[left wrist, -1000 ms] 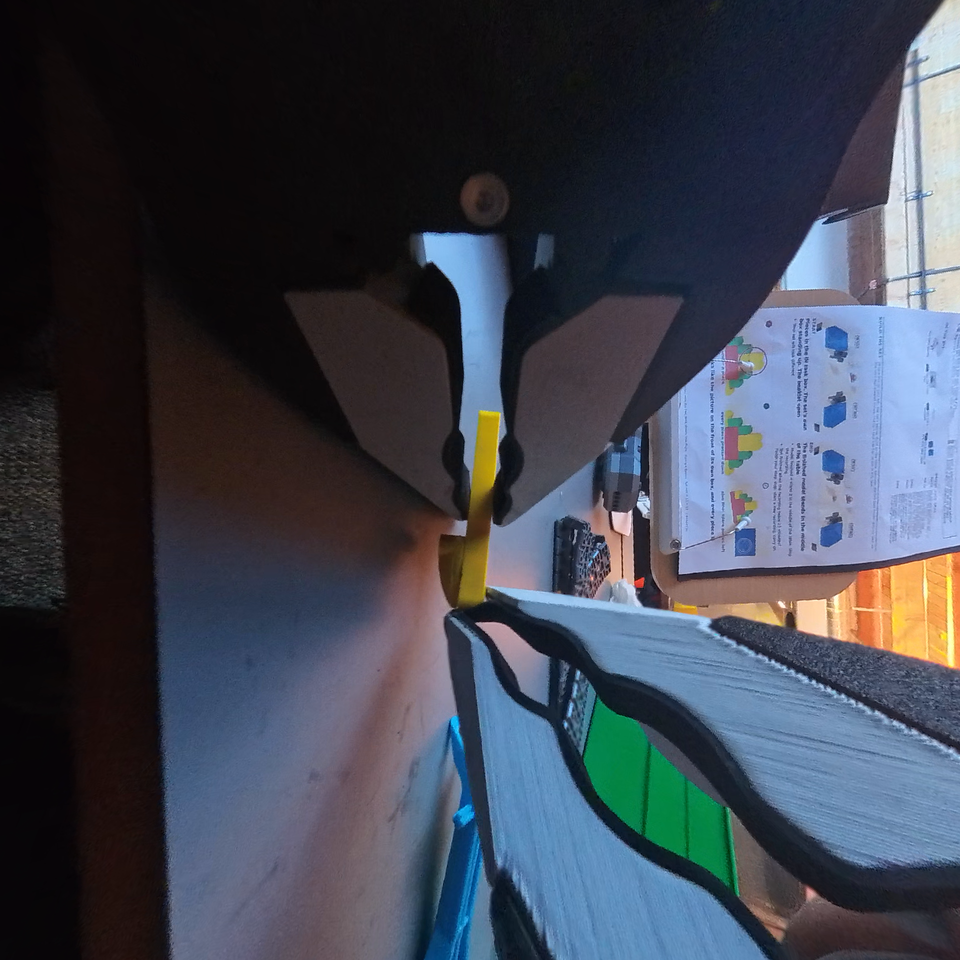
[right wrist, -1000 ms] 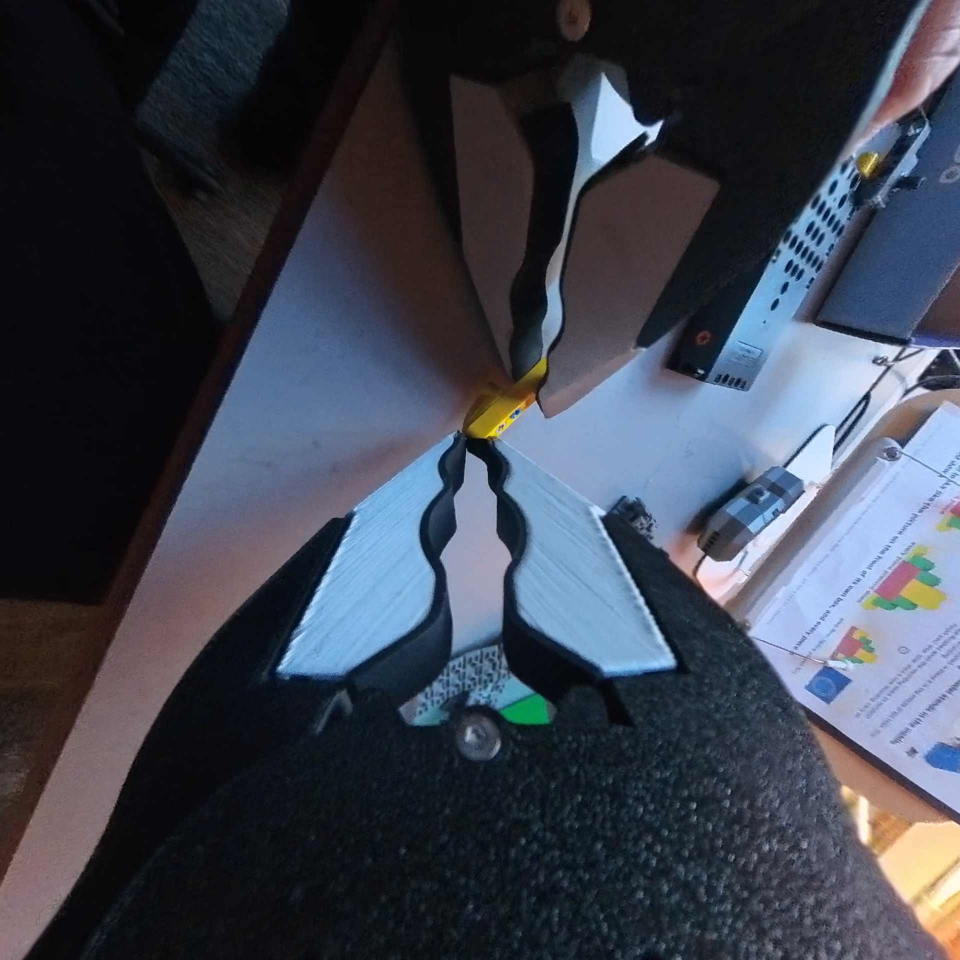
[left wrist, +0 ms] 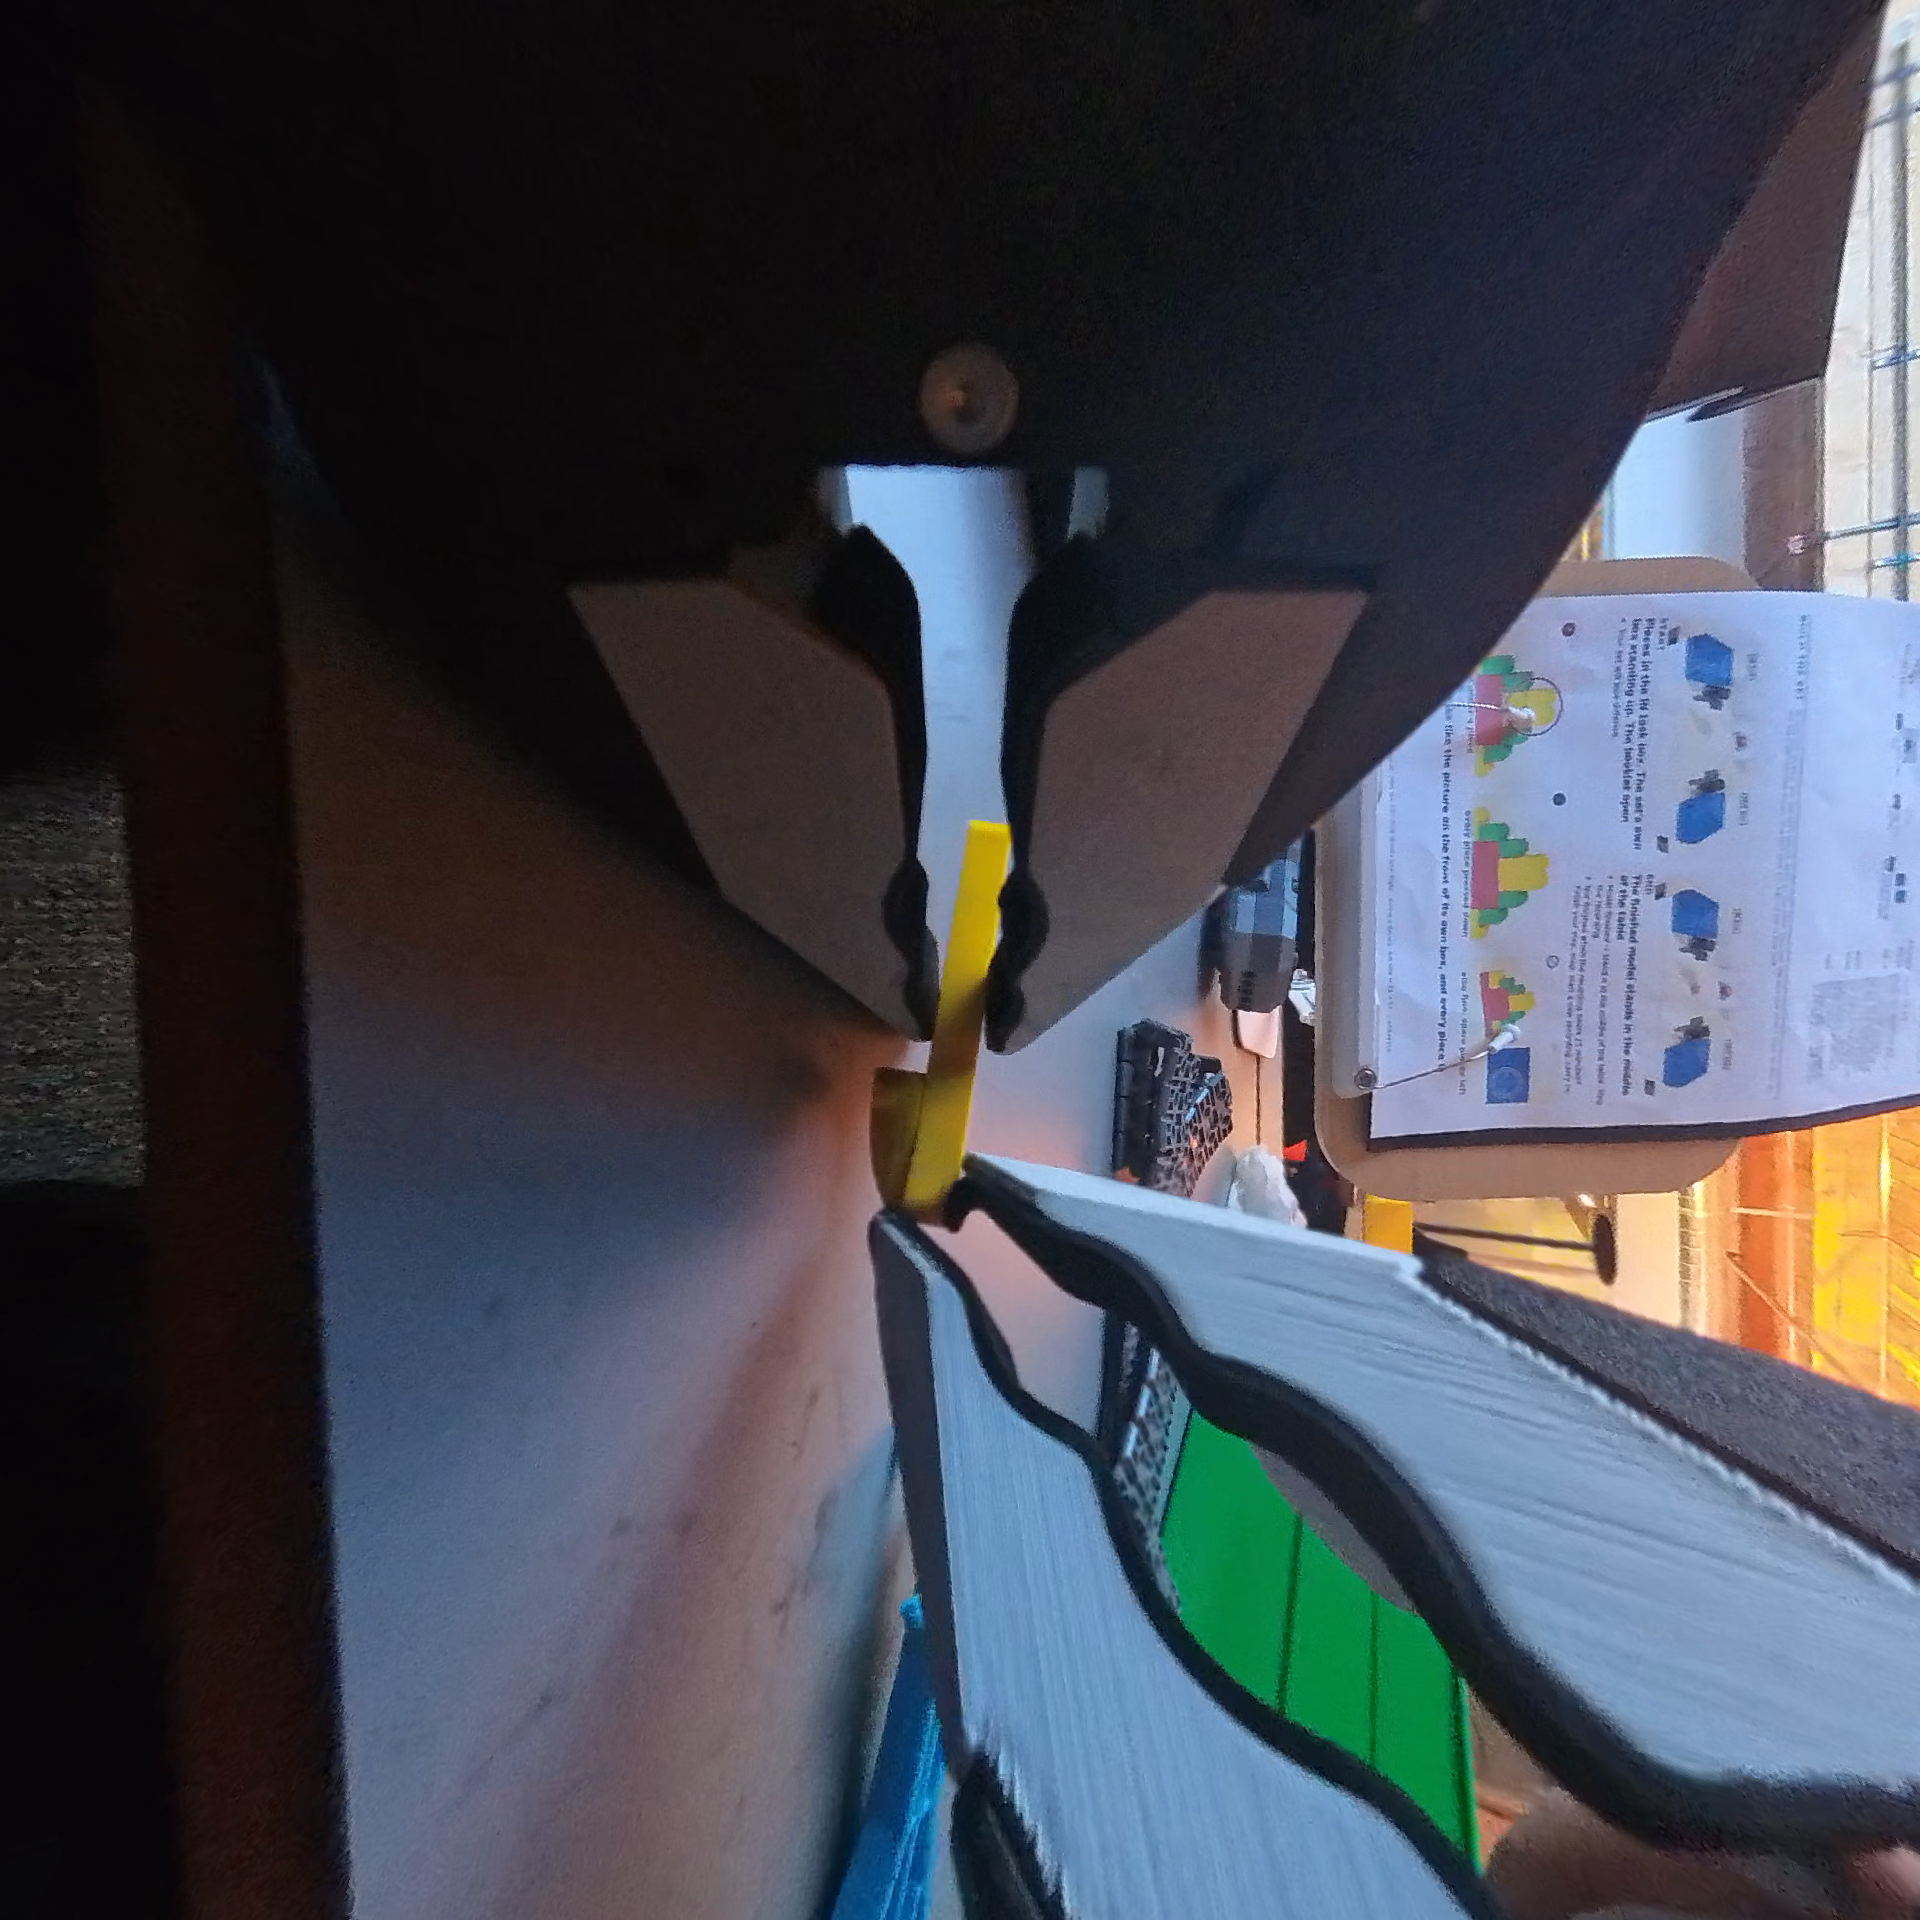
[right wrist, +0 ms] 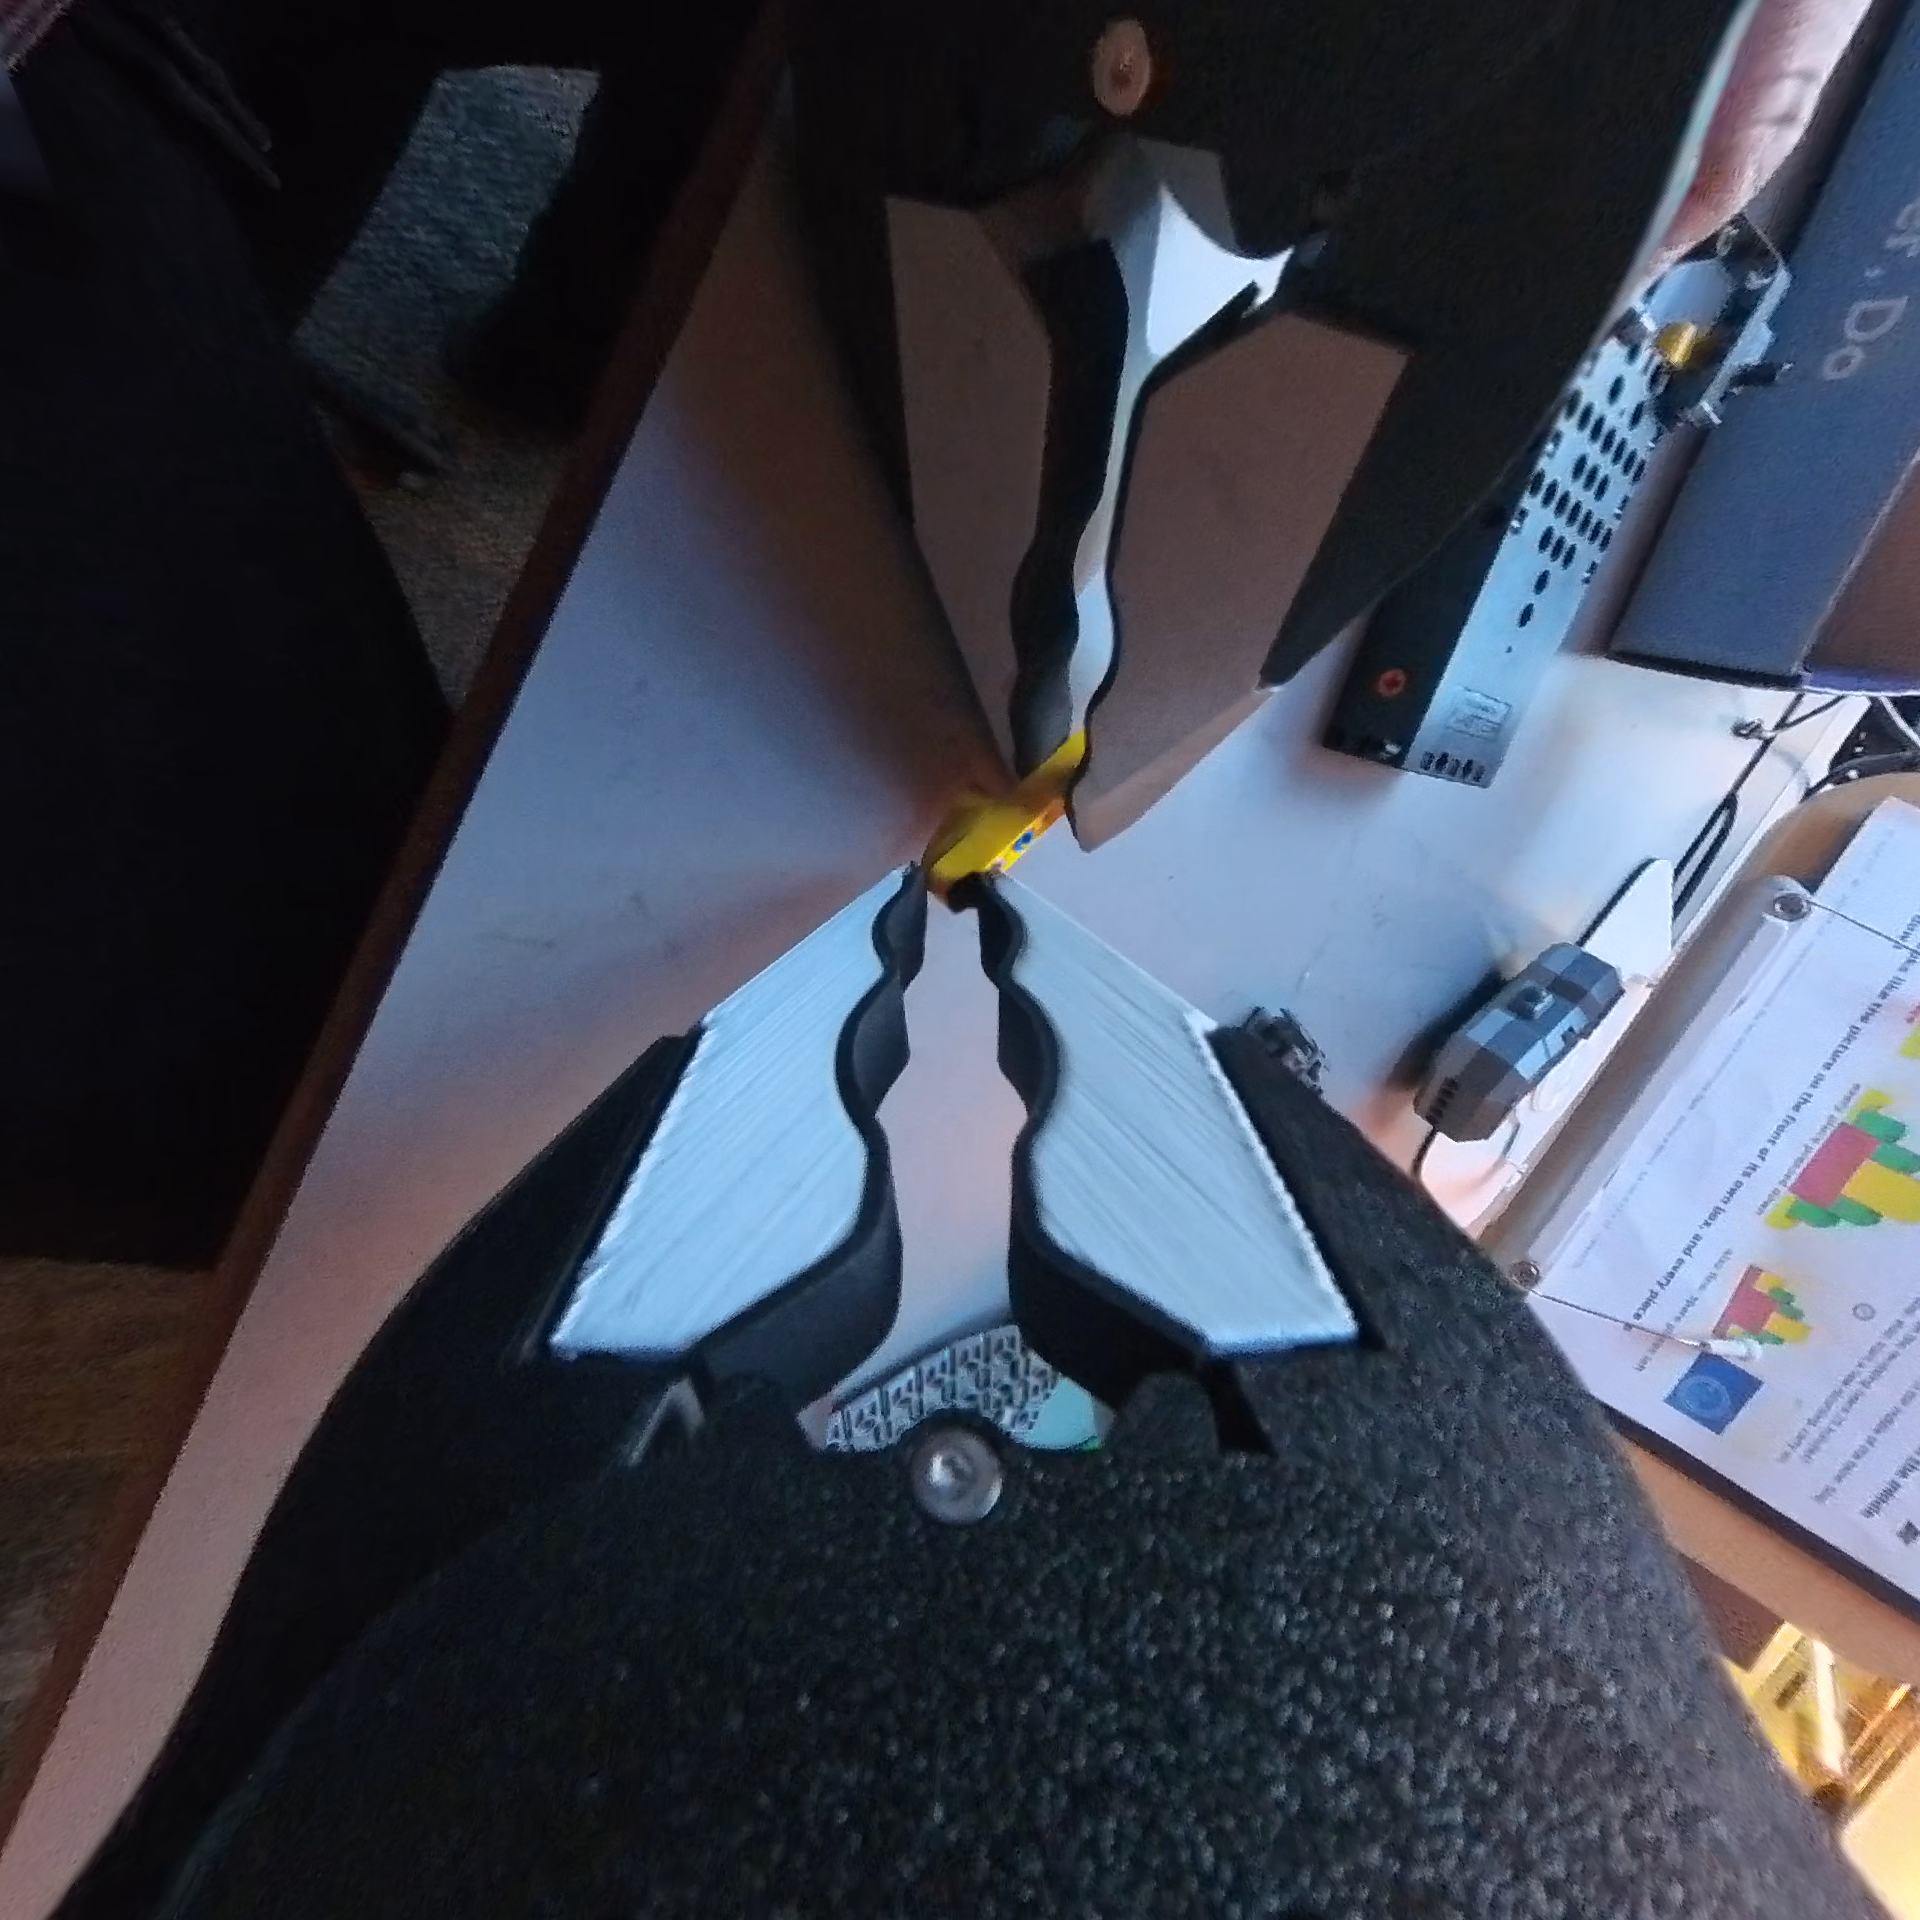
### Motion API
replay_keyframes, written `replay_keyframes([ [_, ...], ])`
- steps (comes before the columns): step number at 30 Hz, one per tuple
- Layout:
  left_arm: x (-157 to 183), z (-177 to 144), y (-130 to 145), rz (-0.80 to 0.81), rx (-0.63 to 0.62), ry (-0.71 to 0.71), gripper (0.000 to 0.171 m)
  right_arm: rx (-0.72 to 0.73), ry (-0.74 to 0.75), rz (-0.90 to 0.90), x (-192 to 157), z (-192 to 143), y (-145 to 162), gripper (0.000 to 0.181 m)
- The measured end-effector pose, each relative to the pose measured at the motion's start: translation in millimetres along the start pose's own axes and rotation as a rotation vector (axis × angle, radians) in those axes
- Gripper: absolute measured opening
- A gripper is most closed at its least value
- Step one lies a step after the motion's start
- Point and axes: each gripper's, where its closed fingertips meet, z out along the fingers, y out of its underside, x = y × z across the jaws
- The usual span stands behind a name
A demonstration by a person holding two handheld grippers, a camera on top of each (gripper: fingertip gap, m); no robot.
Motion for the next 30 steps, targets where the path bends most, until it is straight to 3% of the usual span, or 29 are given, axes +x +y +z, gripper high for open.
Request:
replay_keyframes([
  [7, -0.2, -0.4, 0.7, -0.024, 0.004, 0.013, 0.008, 0.002, -0.044, -0.011, -1.1, 2.6, -1.0, 0.007],
  [21, -1.0, -1.1, 1.7, -0.138, 0.021, 0.075, 0.011, 0.147, -0.097, 0.065, -2.9, 9.2, -3.6, 0.005],
  [30, -1.2, -0.7, 5.0, -0.139, 0.01, 0.075, 0.01, 0.217, -0.05, 0.268, 1.2, 6.6, -3.2, 0.007],
])
